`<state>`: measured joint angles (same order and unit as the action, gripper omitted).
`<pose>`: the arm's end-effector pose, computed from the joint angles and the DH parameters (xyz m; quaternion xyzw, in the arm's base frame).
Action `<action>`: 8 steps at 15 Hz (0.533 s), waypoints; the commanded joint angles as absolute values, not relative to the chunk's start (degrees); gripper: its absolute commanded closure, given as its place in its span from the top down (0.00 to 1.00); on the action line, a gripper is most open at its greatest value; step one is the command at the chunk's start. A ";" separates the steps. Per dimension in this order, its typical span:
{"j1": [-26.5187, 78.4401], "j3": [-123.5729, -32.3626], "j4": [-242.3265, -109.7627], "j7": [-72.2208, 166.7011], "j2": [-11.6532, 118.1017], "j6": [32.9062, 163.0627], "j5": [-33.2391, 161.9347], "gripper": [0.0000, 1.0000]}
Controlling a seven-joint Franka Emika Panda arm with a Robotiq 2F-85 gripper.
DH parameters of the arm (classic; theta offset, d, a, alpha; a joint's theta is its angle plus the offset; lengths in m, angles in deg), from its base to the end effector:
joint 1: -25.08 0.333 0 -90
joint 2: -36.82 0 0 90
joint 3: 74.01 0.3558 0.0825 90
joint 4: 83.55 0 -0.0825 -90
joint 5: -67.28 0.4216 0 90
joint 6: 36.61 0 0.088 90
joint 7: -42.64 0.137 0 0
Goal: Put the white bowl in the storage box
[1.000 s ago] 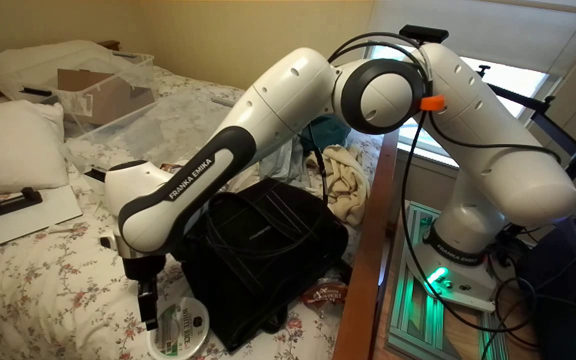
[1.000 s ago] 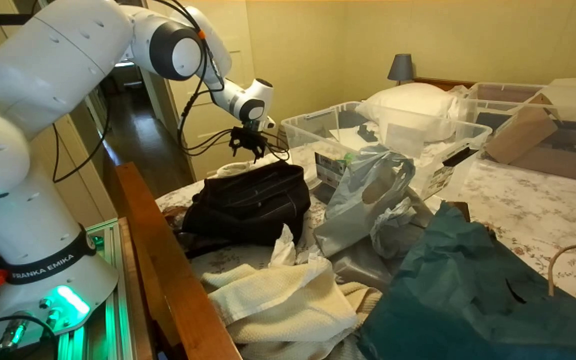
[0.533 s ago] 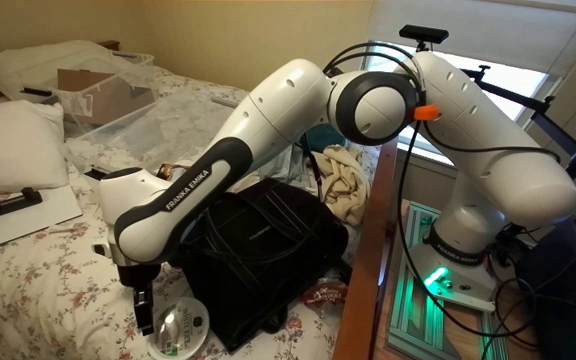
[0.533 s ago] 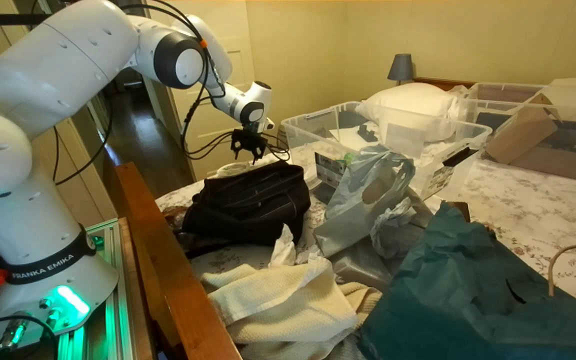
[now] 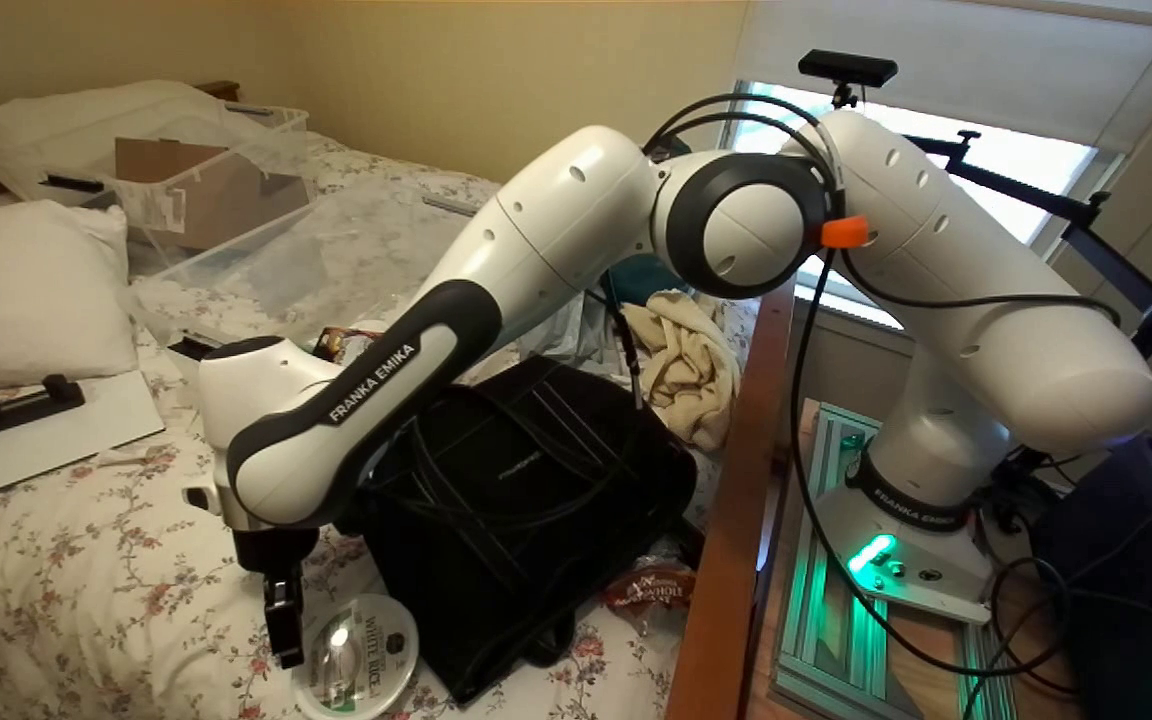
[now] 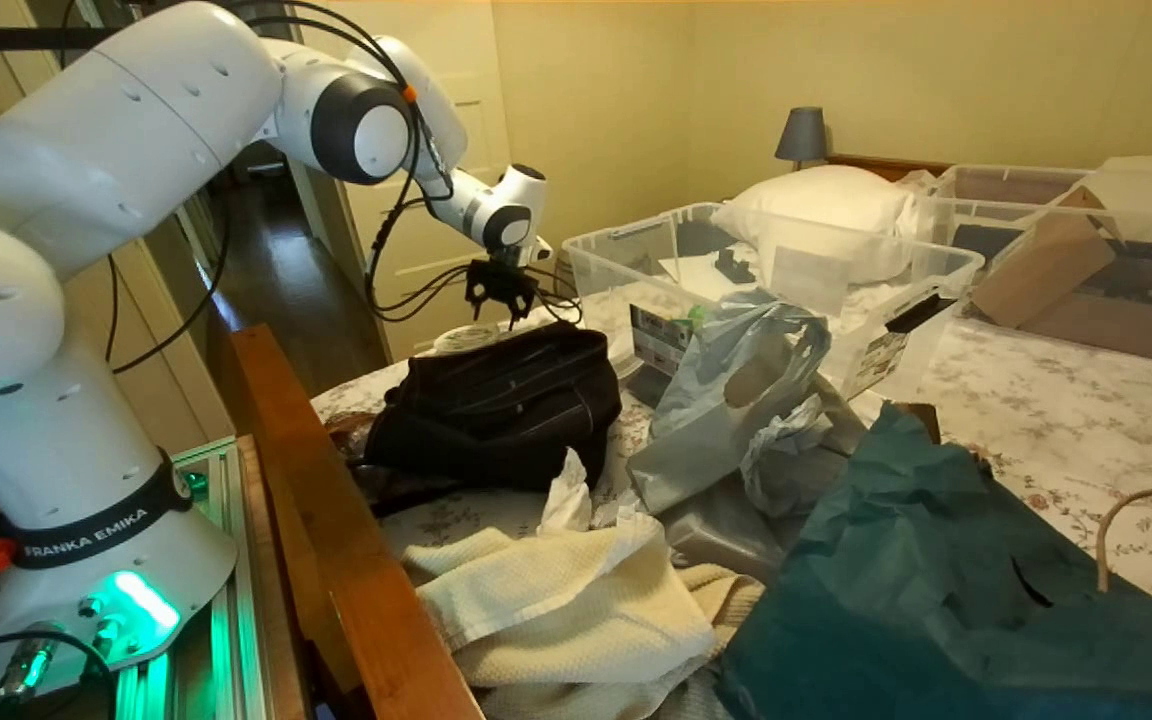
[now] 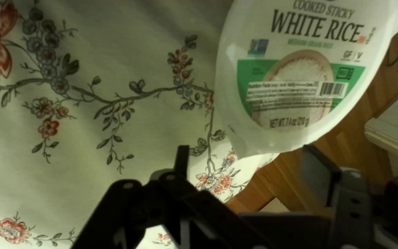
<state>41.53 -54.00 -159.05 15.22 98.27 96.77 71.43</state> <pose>0.6675 0.4256 0.0711 -0.8875 -0.4247 0.0198 0.1777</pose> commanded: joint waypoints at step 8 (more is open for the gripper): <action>41.92 -54.69 -157.12 16.07 99.64 96.54 69.72 0.31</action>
